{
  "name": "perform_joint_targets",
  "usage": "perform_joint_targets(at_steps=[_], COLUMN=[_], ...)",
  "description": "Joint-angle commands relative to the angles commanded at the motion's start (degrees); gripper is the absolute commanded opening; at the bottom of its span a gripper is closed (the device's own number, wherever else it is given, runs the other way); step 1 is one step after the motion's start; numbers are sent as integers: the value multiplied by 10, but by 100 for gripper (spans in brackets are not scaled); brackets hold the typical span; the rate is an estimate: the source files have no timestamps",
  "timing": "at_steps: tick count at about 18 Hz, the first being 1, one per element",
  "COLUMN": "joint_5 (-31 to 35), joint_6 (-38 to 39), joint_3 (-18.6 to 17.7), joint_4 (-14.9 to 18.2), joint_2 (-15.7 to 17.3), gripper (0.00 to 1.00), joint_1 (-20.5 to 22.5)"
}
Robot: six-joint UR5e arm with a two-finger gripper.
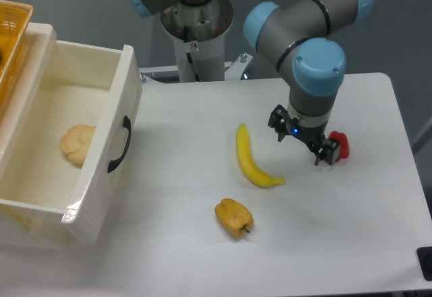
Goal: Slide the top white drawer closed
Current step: 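Lift the gripper away from the red pepper and open it, then move the open gripper over the banana toward the open drawer's front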
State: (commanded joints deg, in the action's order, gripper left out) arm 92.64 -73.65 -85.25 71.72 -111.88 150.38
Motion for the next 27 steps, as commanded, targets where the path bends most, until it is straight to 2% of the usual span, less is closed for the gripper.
perform_joint_targets(at_steps=[4,7,8,12,15,16,17,18,21,23,25,27], joint_5=[0,-11,-14,-115,-133,-132,-133,-133,-133,-134,-152,-189], joint_6=[2,6,8,96,176,231,282,326,423,468,472,474], joint_3=[-2,0,-5,-11,-28,-38,-46,-55,-73,-81,-82,-82], joint_4=[-10,-49,-50,-48,-48,-49,-48,-48,-47,-47,-46,-29], joint_2=[-16,-31,-27,-26,-12,-5,4,10,25,29,30,30], gripper=[100,100,100,100,100,90,74,62,33,25,21,17], joint_1=[0,-3,-4,1,-13,-28,-39,-50,-99,-126,-141,-145])
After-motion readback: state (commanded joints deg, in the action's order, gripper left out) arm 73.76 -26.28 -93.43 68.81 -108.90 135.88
